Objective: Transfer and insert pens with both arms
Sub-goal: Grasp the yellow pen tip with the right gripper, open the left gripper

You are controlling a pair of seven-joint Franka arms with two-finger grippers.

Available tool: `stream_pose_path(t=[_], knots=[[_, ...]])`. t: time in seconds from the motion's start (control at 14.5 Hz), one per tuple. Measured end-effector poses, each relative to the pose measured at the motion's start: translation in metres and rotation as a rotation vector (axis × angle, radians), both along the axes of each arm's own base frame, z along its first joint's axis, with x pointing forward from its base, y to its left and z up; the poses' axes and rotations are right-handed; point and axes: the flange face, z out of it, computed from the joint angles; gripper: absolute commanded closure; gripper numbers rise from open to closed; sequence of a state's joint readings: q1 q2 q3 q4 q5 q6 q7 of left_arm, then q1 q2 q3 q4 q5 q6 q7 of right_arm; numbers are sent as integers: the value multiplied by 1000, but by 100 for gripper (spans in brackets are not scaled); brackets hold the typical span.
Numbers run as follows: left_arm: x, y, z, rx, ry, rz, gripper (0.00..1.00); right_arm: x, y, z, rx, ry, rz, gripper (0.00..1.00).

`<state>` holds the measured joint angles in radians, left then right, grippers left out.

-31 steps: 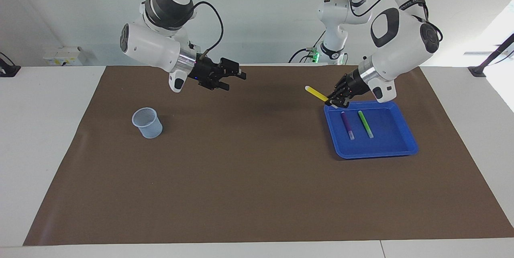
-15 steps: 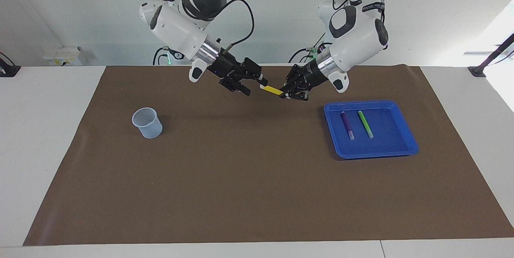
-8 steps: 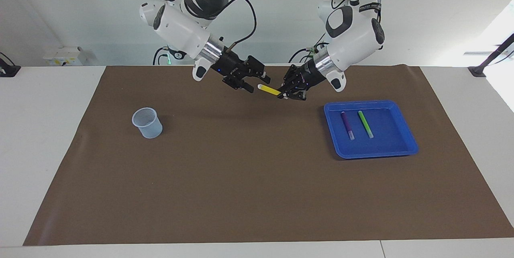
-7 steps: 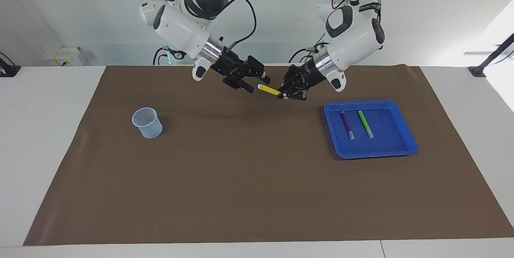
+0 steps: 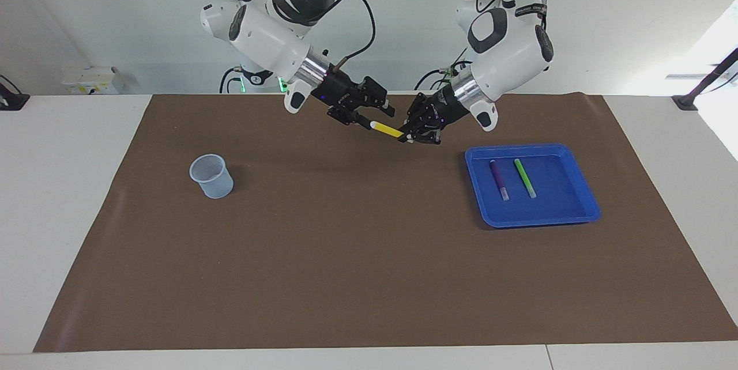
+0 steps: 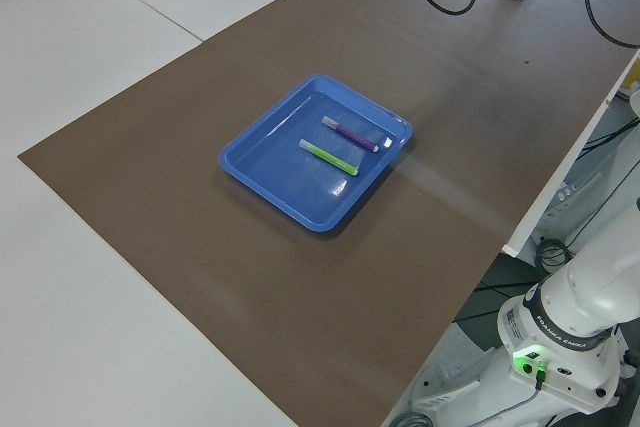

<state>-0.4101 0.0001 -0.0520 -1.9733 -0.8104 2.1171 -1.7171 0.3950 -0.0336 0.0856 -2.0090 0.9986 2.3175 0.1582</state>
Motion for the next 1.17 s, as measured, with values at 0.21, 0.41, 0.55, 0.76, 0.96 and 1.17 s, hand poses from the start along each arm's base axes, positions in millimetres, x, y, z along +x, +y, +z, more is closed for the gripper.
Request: stream_pose_path(t=[0.21, 0.41, 0.55, 0.76, 0.96, 1.17], knots=[[0, 0, -1, 0, 0, 2, 100, 1, -2, 0, 0, 0, -4, 39], [0, 0, 0, 0, -2, 2, 100, 5, -7, 1, -2, -16, -29, 39], [0, 0, 0, 0, -2, 2, 100, 8, -11, 1, -4, -29, -67, 39], [0, 0, 0, 0, -2, 3, 100, 9, -10, 1, -3, -25, -91, 40], [0, 0, 0, 0, -5, 5, 100, 5, -2, 1, -2, -25, -77, 45], [0, 1, 0, 0, -6, 6, 100, 4, -1, 1, -2, -24, -75, 46]])
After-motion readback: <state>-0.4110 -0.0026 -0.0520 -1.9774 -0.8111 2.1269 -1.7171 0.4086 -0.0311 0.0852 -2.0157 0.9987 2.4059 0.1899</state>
